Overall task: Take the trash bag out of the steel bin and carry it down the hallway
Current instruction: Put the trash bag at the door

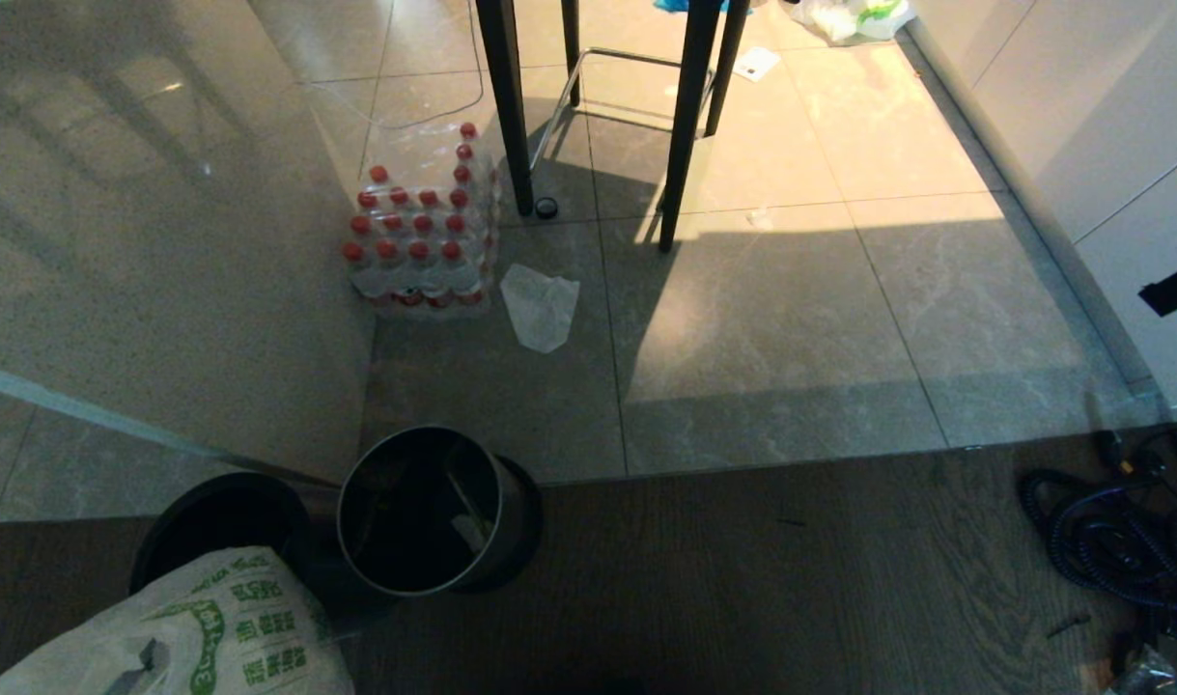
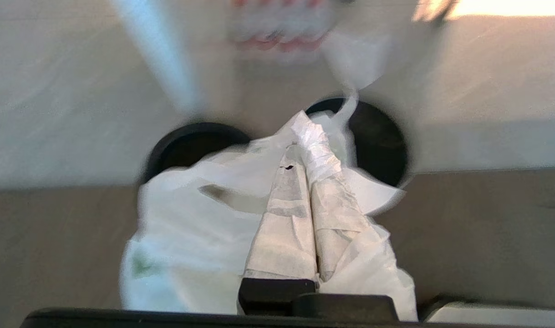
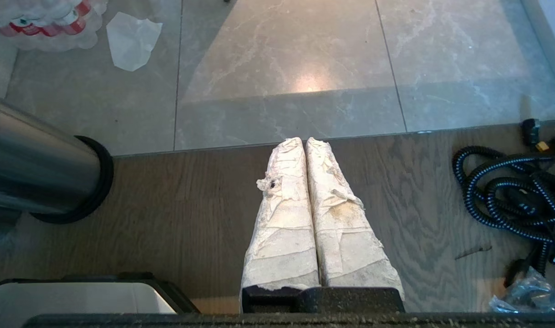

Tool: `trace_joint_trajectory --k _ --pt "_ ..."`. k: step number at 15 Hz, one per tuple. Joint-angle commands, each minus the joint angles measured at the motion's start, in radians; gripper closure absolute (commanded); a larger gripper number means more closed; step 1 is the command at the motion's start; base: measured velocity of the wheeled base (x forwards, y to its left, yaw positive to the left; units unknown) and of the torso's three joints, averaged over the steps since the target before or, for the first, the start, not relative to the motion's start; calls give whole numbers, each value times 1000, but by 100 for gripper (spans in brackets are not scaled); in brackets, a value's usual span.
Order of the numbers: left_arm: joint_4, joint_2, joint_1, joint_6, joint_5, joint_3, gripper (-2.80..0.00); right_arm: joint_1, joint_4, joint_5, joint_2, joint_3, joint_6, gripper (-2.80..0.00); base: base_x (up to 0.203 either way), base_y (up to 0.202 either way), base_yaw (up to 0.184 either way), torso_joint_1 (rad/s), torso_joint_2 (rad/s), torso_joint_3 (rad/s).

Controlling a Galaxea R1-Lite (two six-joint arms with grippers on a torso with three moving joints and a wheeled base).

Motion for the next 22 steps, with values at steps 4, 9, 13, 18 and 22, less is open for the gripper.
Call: trace_joint_trajectory --k 4,9,13,18,22 --pt "87 -4 1 72 -18 16 0 0 0 0 0 37 -1 0 0 0 0 0 0 0" --pt "80 -4 1 73 -28 27 0 0 0 0 0 37 0 0 0 0 0 0 0 0" --pt "86 -4 1 55 -25 27 0 0 -1 0 0 38 -1 0 0 0 0 0 0 0" --pt "85 -4 1 81 -28 28 0 0 0 0 0 37 -1 0 0 0 0 0 0 0" --pt "88 -4 1 90 -28 27 0 0 0 0 0 37 -1 0 0 0 0 0 0 0"
